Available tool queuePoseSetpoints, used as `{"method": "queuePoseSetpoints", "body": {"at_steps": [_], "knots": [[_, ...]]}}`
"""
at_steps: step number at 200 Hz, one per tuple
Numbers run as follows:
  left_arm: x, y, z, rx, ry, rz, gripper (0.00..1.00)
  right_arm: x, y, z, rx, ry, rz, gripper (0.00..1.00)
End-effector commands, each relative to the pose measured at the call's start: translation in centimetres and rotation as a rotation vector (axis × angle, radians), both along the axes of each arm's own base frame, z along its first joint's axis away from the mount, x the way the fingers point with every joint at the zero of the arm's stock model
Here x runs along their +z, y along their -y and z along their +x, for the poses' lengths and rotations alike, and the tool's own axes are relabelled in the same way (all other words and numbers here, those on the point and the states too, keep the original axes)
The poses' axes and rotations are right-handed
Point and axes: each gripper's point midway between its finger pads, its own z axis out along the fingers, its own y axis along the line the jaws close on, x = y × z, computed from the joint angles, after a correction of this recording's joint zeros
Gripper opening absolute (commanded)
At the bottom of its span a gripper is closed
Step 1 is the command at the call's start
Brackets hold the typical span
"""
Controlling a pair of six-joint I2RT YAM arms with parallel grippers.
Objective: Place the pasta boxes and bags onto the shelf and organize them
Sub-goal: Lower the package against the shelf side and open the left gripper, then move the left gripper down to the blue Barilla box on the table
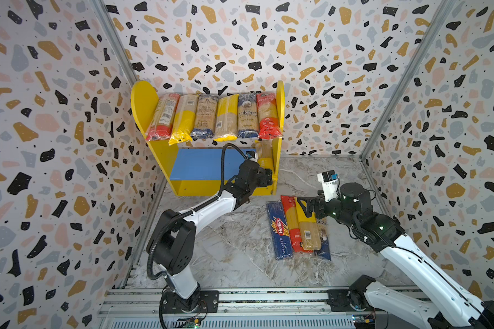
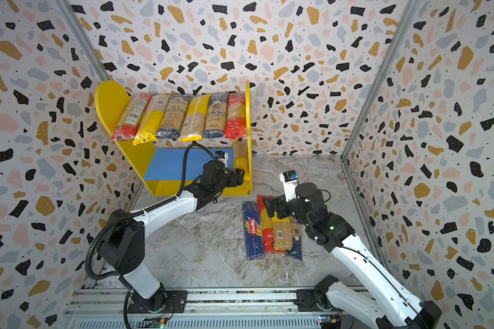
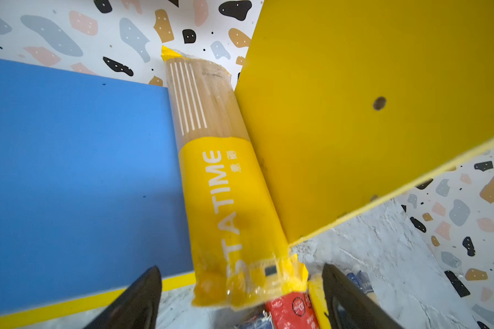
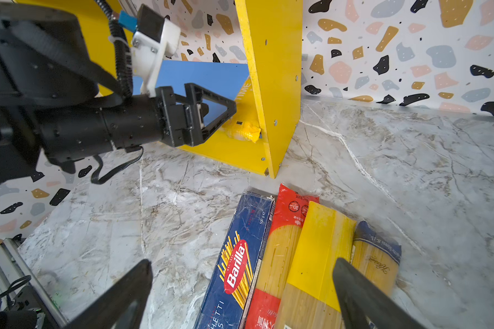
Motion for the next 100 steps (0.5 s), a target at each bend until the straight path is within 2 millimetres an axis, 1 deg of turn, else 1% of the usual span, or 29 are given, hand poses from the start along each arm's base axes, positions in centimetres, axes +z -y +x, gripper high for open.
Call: {"method": "queuePoseSetpoints", "body": {"at_steps": [1,18,46,83,100], "knots": [[1.0,0.8,-2.2,-0.042,0.028,-0.054,0.87,0.6,0.6,-0.4,-0.02,0.004,0.014,0.99],[-0.2,1.1,-4.6,-0.057,0.003,-0.036,0.87,0.6,0.9,-0.7,-0.024,0.007,0.014,0.99],[-2.1,2.3,-8.9,-0.086,-0.024,0.008,0.87,0.6,1.5,-1.0,-0.041,0.011,0.008,0.99],[-5.9,3.0,-14.1,-0.093,-0.08,0.093,0.88,0.7,2.2,-1.9,-0.044,0.019,0.023,0.99],[-7.6,3.4,-16.2,-0.101,-0.103,0.122,0.89,0.6,2.4,-2.5,-0.044,0.02,0.035,0.99]]}}
